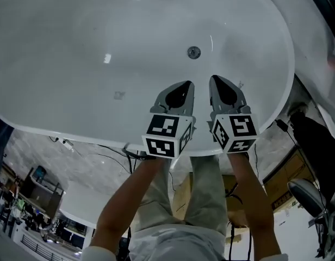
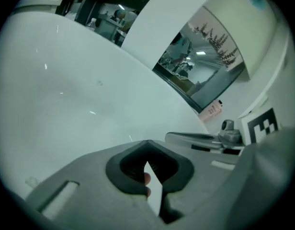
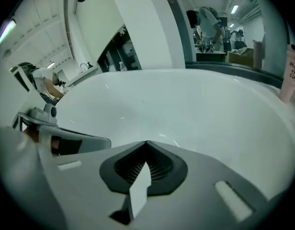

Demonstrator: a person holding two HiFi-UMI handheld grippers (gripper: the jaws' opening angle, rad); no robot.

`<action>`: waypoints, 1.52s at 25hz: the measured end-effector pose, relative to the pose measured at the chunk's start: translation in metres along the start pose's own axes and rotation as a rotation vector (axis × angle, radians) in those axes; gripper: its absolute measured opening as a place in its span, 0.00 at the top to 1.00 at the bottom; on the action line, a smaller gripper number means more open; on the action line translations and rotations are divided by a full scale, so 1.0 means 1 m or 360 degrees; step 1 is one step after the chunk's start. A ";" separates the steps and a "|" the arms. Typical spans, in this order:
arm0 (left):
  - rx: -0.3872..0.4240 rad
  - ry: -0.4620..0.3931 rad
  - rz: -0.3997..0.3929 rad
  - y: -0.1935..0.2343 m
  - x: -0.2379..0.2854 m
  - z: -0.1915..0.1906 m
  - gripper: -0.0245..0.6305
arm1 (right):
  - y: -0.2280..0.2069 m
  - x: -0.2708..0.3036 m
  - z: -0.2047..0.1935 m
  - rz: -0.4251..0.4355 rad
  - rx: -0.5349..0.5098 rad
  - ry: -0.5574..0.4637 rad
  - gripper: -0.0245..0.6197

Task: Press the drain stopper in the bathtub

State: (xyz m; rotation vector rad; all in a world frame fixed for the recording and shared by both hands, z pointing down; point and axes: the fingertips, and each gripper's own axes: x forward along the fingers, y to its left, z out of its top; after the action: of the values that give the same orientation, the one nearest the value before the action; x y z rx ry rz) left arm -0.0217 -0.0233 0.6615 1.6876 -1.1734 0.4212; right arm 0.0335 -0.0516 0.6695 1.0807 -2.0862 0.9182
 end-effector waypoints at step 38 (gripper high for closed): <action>-0.0137 0.0415 -0.0051 0.140 0.274 -0.141 0.96 | -0.114 0.249 -0.197 0.0142 -0.0109 0.0611 0.96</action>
State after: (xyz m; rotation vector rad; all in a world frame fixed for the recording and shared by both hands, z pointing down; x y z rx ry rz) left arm 0.0221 -0.0438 0.9962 1.5240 -0.9587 0.5451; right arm 0.0495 -0.0507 1.0064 0.7145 -1.8414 1.0006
